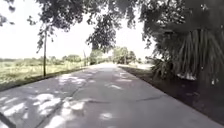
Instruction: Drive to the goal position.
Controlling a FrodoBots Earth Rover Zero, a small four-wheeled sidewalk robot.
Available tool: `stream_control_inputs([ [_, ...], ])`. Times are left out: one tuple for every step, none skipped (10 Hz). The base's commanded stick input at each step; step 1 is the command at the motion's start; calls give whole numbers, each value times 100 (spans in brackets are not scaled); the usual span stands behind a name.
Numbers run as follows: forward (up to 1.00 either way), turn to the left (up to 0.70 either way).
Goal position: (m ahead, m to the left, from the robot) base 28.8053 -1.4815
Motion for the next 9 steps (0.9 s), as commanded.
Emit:
stream_control_inputs([
  [84,0],
  [84,0],
  [84,0],
  [84,0],
  [84,0],
  [84,0],
  [84,0],
  [84,0],
  [84,0],
])
